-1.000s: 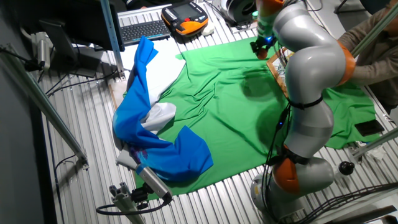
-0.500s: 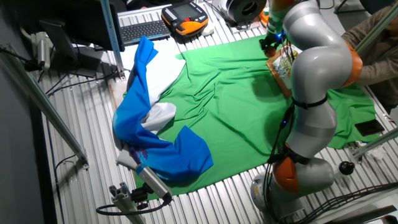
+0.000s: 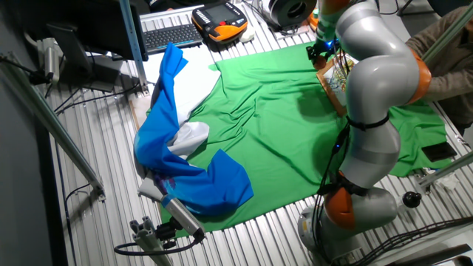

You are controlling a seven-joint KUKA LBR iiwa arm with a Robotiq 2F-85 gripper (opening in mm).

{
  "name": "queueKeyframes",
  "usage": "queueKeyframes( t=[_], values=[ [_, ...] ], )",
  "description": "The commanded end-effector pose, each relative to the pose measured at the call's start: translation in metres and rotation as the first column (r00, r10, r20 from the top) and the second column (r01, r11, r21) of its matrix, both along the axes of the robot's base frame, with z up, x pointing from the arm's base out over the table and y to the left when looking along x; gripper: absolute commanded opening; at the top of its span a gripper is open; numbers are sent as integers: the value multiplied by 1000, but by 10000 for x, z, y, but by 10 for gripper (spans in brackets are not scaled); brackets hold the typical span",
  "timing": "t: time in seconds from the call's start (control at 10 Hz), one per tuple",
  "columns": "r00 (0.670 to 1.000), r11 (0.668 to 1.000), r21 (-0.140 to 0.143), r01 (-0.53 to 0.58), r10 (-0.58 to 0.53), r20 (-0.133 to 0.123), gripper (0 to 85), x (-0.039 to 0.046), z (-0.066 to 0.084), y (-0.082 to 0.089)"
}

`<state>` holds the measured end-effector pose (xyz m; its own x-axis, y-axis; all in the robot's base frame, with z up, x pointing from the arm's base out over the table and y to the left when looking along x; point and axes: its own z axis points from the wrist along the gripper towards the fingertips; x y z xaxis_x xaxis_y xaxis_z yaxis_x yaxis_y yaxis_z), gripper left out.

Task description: Grab a basketball, release it and shoot it into the basket

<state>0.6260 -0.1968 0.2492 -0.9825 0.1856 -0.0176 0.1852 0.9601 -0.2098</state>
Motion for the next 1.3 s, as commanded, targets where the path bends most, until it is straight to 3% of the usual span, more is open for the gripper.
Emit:
queueKeyframes(
  t=[0.0,0.1,0.2,0.3,0.4,0.6,0.9,1.0,1.2],
  values=[
    [999,998,-59,27,-25,33,0,0,0,-1],
    [997,995,-82,52,-47,59,0,0,0,-1],
    [995,990,-123,65,-54,84,0,0,0,-1],
    [993,989,-127,73,-60,98,0,0,0,-1],
    [994,987,-145,70,-58,89,0,0,0,-1],
    [998,986,-155,65,-61,29,0,-5,34,-8],
    [998,992,-121,47,-52,-34,0,-109,580,-224],
    [998,992,-126,23,-30,-54,0,-125,722,-358],
    [997,995,-100,-21,13,-81,0,-134,885,-631]
  ],
)
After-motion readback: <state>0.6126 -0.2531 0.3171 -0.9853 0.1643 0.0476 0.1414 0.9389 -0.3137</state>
